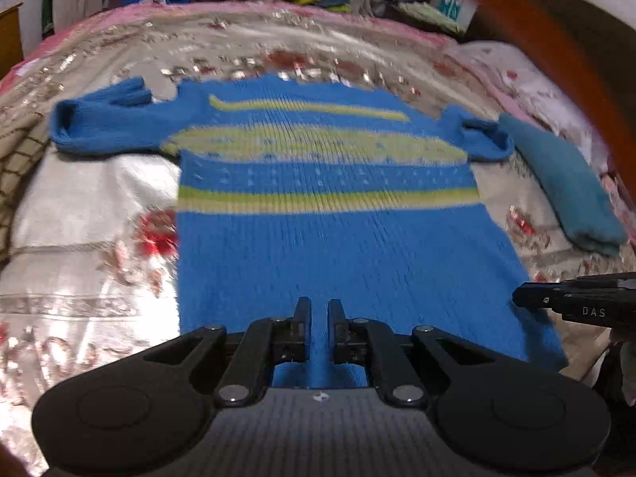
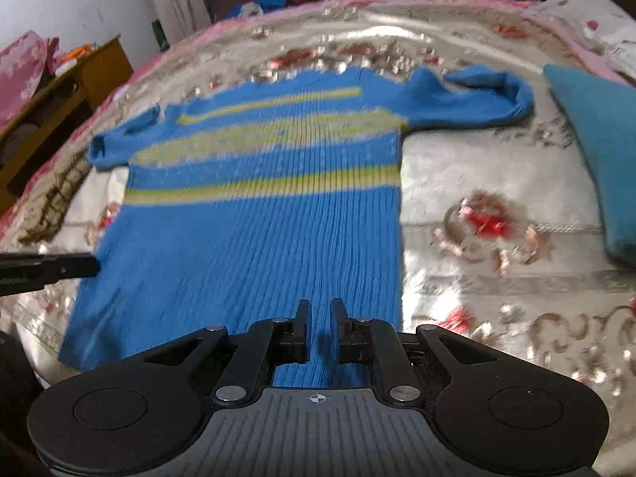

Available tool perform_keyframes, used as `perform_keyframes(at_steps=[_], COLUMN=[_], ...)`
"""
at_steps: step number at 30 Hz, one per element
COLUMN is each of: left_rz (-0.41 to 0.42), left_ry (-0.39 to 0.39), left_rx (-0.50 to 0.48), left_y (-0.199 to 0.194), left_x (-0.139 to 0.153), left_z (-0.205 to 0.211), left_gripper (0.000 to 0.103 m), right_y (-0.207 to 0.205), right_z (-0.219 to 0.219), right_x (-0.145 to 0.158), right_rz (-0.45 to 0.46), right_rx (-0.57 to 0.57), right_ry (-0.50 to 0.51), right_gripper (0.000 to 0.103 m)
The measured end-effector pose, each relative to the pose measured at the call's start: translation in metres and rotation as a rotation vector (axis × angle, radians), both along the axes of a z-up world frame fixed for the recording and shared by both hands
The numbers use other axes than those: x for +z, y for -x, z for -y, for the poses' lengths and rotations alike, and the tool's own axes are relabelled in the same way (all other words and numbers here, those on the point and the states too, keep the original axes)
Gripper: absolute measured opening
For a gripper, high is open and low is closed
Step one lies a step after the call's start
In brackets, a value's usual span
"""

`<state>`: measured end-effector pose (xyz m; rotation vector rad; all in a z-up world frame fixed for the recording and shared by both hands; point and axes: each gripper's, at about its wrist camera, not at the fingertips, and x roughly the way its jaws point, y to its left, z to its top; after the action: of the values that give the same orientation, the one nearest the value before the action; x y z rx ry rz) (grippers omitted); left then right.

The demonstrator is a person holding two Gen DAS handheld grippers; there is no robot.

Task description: Fold small clothes

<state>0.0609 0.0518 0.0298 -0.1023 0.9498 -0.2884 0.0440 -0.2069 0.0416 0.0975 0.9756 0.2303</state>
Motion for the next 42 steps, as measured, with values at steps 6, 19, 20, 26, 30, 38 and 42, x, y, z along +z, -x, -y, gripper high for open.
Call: perform_keyframes(at_steps=[6,19,20,26,30,38,42], left_rz=[-0.071,-0.028,-0.026,0.002,0.036,0.067,0.072], left_ry=[0.012,0.01,0.008,0.033,0.058,0.071,0.111], left_rx=[0.012,-0.025,-0.028,-0.04,-0.064,-0.119,-0.11], left_y=[0.001,-0.017,-0.017,-0.03,-0.049,-0.079,-0.092], left_x=[-0.017,-0.023,-0.023,-0.016,-0.015,-0.027,-0.027], left_z=[-0.01,-0.002,-0.002,0.002,0.013,0.032,0.033], left_gripper=[0.014,0.027,0.027,0.031,0.032,0.033,0.033], right_y=[0.001,-0.023,-0.022,-0.03,-0.052,-0.129,-0.177], right_z=[0.015,0.009,0.008,0.016,0.029,0.056,0.058], right_x=[-0.013,-0.01,-0.012,0.0,0.013,0.031,0.028], right_rz=[-0.068,-0.058,-0.062,-0.033,0.025,0.152,0.217], right_rx=[-0.037,-0.03,-0.025,-0.041,-0.073,-0.124,-0.1], right_ry=[0.025,0.066,0.068,0.059,0.09,0.186,0.293], right_gripper=[0.01,0.013,0.013,0.013,0.013,0.015,0.019])
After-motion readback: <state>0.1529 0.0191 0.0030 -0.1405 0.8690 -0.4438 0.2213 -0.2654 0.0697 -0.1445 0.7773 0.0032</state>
